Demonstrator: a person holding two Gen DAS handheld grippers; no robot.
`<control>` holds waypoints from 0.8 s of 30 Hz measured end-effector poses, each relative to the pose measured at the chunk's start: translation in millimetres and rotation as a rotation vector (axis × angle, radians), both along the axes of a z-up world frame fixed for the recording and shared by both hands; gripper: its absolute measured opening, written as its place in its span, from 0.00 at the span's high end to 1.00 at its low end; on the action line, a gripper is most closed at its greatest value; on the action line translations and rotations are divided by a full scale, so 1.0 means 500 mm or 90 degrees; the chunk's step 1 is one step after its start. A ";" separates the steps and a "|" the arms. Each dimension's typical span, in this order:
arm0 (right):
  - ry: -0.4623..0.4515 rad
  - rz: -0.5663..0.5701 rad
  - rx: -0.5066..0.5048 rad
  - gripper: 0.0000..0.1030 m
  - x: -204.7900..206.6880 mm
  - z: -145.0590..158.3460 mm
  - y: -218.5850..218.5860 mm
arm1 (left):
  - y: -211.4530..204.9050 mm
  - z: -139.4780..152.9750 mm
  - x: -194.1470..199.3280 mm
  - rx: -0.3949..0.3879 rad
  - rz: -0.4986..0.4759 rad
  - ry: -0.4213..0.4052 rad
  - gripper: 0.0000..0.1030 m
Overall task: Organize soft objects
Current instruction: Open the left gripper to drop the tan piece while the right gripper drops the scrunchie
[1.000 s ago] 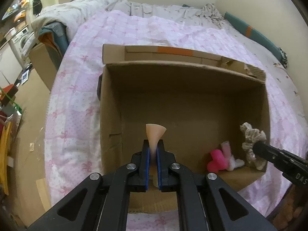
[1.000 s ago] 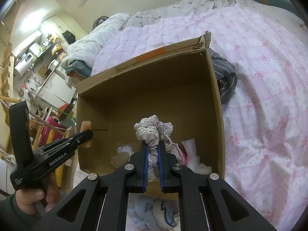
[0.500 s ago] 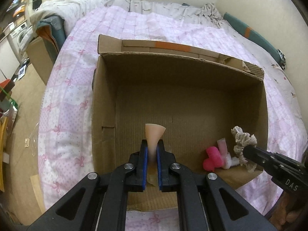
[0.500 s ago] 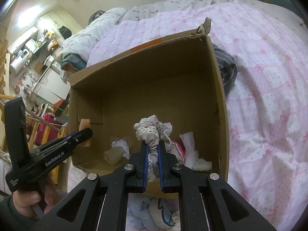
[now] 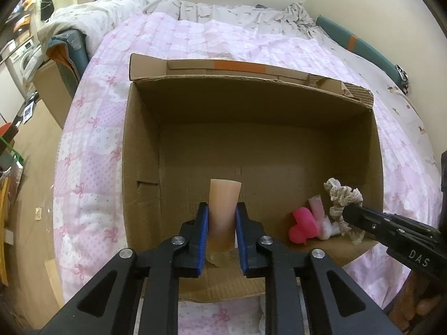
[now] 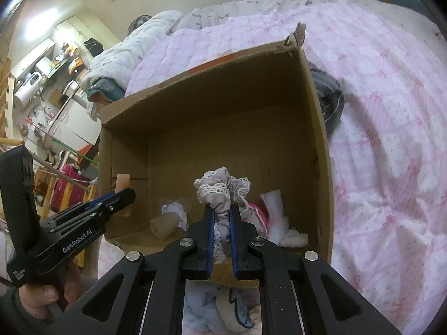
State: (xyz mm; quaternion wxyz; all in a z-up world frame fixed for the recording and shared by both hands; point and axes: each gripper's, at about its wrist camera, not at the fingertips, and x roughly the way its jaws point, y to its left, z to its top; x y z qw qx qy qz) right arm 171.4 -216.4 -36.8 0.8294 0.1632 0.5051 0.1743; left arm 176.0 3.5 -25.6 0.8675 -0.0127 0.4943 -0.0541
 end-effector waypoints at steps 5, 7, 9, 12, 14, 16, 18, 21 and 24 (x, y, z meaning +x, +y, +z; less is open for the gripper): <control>0.003 -0.003 0.007 0.89 0.001 -0.003 -0.004 | -0.006 -0.001 -0.003 0.006 -0.009 -0.001 0.62; 0.010 -0.004 0.013 0.88 0.002 -0.007 -0.006 | -0.008 0.003 -0.006 0.009 -0.008 -0.008 0.51; 0.017 -0.006 0.022 0.86 0.003 -0.011 -0.008 | -0.009 0.006 -0.008 0.006 -0.010 -0.012 0.47; 0.005 -0.012 0.033 0.59 0.001 -0.002 -0.012 | -0.007 0.007 -0.010 0.004 -0.010 -0.013 0.45; -0.009 -0.030 0.042 0.20 -0.004 0.006 -0.020 | -0.005 0.005 -0.009 0.002 -0.009 -0.009 0.45; -0.017 -0.049 0.051 0.17 -0.007 0.009 -0.032 | -0.003 0.003 -0.008 0.000 -0.007 -0.006 0.45; -0.004 -0.054 0.056 0.17 -0.004 0.003 -0.037 | -0.002 0.003 -0.007 -0.001 -0.005 -0.004 0.45; 0.005 -0.060 0.062 0.17 -0.004 0.001 -0.042 | -0.002 0.004 -0.007 -0.001 -0.003 -0.005 0.45; 0.002 -0.060 0.060 0.17 -0.004 0.003 -0.041 | -0.003 0.003 -0.008 0.004 -0.002 -0.003 0.45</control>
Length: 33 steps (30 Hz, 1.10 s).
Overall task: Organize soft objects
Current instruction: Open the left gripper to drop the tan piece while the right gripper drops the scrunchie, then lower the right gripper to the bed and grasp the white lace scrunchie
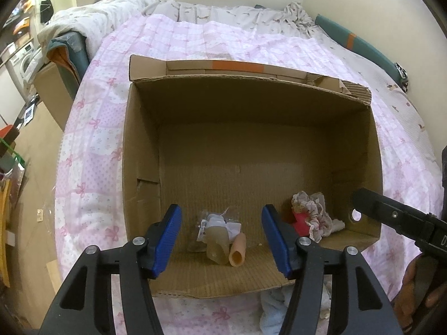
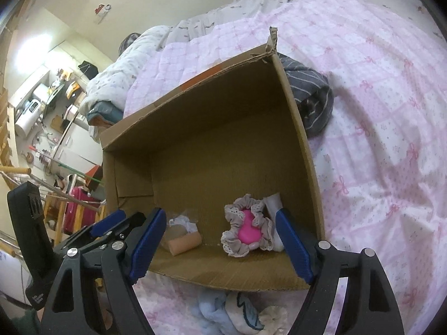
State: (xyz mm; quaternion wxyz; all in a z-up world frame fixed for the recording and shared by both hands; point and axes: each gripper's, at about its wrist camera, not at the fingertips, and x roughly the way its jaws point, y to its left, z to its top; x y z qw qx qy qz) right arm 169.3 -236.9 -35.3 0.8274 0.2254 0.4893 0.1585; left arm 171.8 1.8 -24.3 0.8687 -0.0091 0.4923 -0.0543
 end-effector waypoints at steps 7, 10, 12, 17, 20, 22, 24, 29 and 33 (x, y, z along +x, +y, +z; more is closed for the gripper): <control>0.002 0.005 -0.004 0.17 0.002 0.000 0.004 | 0.000 0.004 -0.002 -0.001 0.000 -0.002 0.45; 0.002 0.003 -0.004 0.17 0.002 0.001 0.002 | 0.002 0.007 -0.005 -0.002 0.002 -0.002 0.45; 0.002 0.001 -0.006 0.17 0.000 0.001 0.001 | 0.005 0.010 -0.009 -0.002 0.004 -0.002 0.45; 0.009 -0.003 -0.010 0.17 -0.005 0.001 -0.002 | 0.012 0.021 -0.023 0.003 0.010 -0.006 0.45; 0.008 -0.005 -0.016 0.17 -0.012 0.005 -0.005 | 0.017 0.027 -0.037 0.017 0.018 -0.014 0.44; 0.008 -0.007 -0.016 0.17 -0.020 0.009 -0.008 | 0.021 0.030 -0.048 0.016 0.020 -0.015 0.41; 0.007 -0.008 -0.017 0.17 -0.030 0.013 -0.011 | 0.024 0.033 -0.061 0.014 0.023 -0.016 0.38; 0.008 -0.008 -0.024 0.17 -0.053 0.023 -0.020 | 0.024 0.030 -0.092 0.008 0.025 -0.006 0.34; 0.015 -0.014 -0.030 0.17 -0.075 0.017 -0.025 | 0.019 0.029 -0.118 0.005 0.018 -0.004 0.34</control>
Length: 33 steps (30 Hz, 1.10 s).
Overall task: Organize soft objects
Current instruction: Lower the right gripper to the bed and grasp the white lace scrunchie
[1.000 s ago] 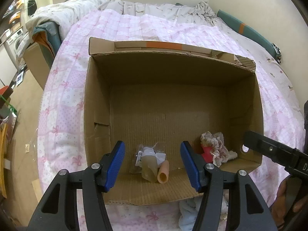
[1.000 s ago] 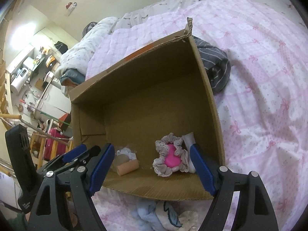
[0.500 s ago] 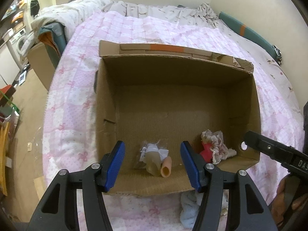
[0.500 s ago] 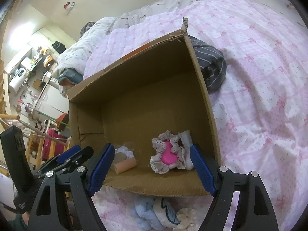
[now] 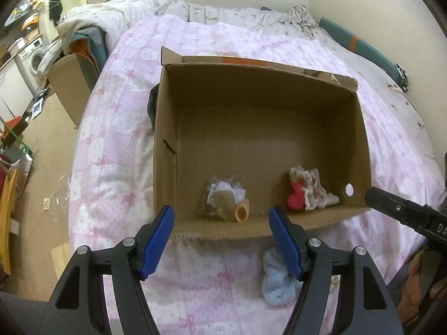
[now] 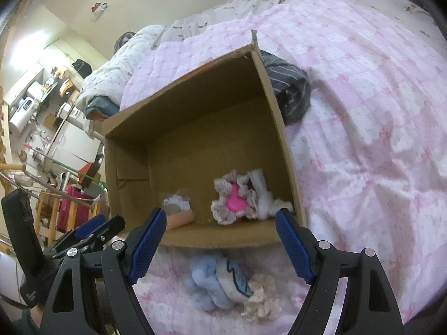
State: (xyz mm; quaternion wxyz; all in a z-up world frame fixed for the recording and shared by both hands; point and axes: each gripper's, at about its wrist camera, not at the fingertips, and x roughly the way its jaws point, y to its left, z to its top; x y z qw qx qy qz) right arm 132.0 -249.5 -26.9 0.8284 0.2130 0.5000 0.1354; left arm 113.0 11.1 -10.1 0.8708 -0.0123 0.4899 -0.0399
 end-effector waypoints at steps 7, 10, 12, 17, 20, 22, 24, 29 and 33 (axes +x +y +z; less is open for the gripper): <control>0.012 -0.006 -0.016 0.17 -0.039 -0.006 -0.010 | -0.002 -0.010 -0.022 -0.014 0.002 0.020 0.34; 0.022 -0.015 -0.019 0.17 -0.056 -0.010 -0.020 | -0.005 -0.019 -0.029 -0.010 -0.002 0.030 0.34; 0.027 -0.018 -0.018 0.17 -0.069 -0.012 -0.027 | -0.011 -0.024 -0.031 -0.010 -0.007 0.036 0.34; 0.042 -0.034 -0.021 0.17 -0.092 -0.016 -0.040 | -0.019 -0.030 -0.032 -0.013 -0.013 0.043 0.34; 0.058 -0.042 -0.032 0.17 -0.095 -0.027 -0.043 | -0.016 -0.033 -0.031 -0.013 -0.008 0.049 0.34; 0.073 -0.041 -0.046 0.17 -0.096 -0.035 -0.040 | -0.010 -0.033 -0.029 -0.017 0.000 0.051 0.34; 0.100 -0.033 -0.069 0.17 -0.094 -0.052 -0.034 | 0.000 -0.032 -0.028 -0.022 0.009 0.053 0.34; 0.174 -0.005 -0.110 0.17 -0.091 -0.099 -0.014 | 0.018 -0.033 -0.027 -0.035 0.028 0.059 0.34; 0.197 0.041 -0.154 0.27 -0.083 -0.125 0.024 | 0.022 -0.035 -0.026 -0.038 0.031 0.063 0.34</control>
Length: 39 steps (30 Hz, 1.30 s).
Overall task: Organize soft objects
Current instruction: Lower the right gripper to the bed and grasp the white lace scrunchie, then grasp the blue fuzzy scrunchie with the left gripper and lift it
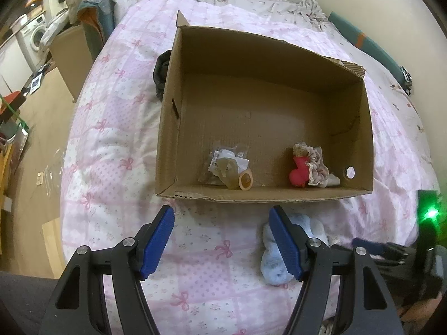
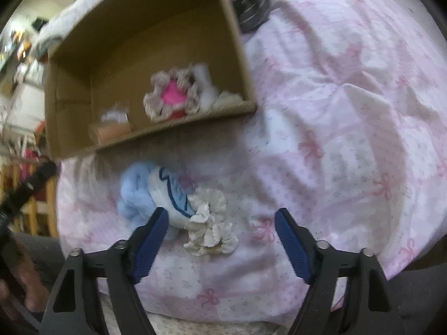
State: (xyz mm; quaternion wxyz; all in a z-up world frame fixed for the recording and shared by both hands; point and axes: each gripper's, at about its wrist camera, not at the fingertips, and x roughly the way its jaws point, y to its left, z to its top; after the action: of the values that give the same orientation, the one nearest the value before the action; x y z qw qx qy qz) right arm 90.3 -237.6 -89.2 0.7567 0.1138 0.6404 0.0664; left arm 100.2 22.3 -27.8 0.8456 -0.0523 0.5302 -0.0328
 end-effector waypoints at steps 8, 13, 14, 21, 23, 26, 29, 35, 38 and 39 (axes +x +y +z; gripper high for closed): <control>0.028 0.063 -0.033 0.41 0.014 -0.041 0.047 | -0.004 -0.006 0.003 -0.002 -0.006 0.006 0.34; 0.055 0.080 -0.023 0.54 0.000 -0.054 0.052 | -0.011 -0.013 0.005 0.000 -0.011 0.011 0.34; 0.064 0.091 -0.021 0.61 -0.003 -0.059 0.058 | -0.014 -0.016 0.006 0.001 -0.013 0.015 0.34; 0.009 0.093 -0.023 0.82 -0.020 -0.017 0.068 | -0.047 -0.030 -0.003 -0.005 -0.046 0.031 0.34; -0.013 0.062 -0.006 0.82 -0.028 0.011 0.050 | -0.055 -0.034 -0.006 -0.020 -0.048 0.045 0.34; -0.065 0.024 -0.007 0.82 -0.041 0.055 0.020 | -0.076 -0.056 -0.004 -0.049 -0.034 0.079 0.33; -0.092 -0.022 0.014 0.82 -0.034 0.077 -0.015 | -0.094 -0.084 0.001 -0.097 0.002 0.124 0.24; -0.085 -0.063 0.050 0.82 -0.017 0.073 -0.050 | -0.131 -0.118 0.006 -0.134 0.073 0.173 0.02; -0.089 -0.072 0.063 0.82 -0.019 0.077 -0.058 | -0.156 -0.148 0.010 -0.123 0.090 0.207 0.02; -0.089 -0.073 0.067 0.82 -0.024 0.080 -0.073 | -0.163 -0.156 0.011 -0.118 0.092 0.218 0.02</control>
State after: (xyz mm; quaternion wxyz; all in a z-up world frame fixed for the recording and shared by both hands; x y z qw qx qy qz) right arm 78.5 -274.0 -49.3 0.7950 0.1853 0.5740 0.0644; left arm 105.8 -59.2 -106.0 0.7352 -0.1723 0.6555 -0.0112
